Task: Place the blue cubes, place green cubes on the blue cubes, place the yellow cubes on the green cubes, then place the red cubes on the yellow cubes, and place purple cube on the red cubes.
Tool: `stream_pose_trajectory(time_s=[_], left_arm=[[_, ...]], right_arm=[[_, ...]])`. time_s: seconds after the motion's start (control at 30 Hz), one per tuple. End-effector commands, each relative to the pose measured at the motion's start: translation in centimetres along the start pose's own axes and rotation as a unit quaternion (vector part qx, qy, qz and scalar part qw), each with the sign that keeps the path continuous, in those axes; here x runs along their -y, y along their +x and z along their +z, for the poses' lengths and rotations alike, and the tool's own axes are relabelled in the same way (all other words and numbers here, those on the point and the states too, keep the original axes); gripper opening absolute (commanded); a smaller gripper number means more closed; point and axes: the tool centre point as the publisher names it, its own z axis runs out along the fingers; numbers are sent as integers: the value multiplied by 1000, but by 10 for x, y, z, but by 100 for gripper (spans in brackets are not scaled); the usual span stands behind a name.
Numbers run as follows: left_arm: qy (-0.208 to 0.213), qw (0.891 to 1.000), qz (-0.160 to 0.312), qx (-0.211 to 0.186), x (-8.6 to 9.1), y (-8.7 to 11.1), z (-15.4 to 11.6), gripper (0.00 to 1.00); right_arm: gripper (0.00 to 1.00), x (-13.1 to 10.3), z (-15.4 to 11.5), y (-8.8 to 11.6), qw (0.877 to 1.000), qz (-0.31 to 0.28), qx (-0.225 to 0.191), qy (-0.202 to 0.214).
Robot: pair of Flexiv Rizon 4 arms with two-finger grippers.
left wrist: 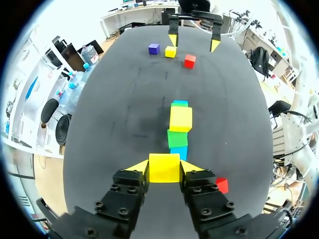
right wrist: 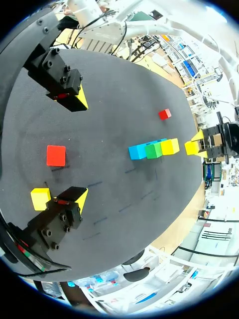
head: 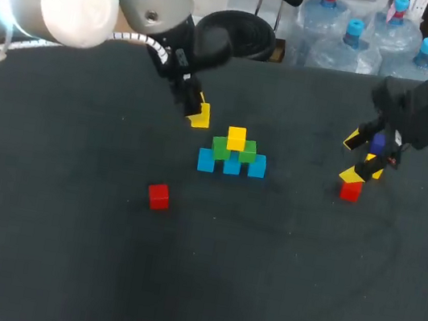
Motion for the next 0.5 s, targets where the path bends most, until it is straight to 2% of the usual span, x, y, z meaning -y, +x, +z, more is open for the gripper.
stream_pose_trajectory(time_s=[0.03,0.5], left_arm=[[4,1000,-1,-4,0,-5,4,0],[17,1000,-7,-3,7,-9,13,0]], right_arm=[[100,1,1,0,1000,0,1,0],[100,1,1,0,1000,0,1,0]])
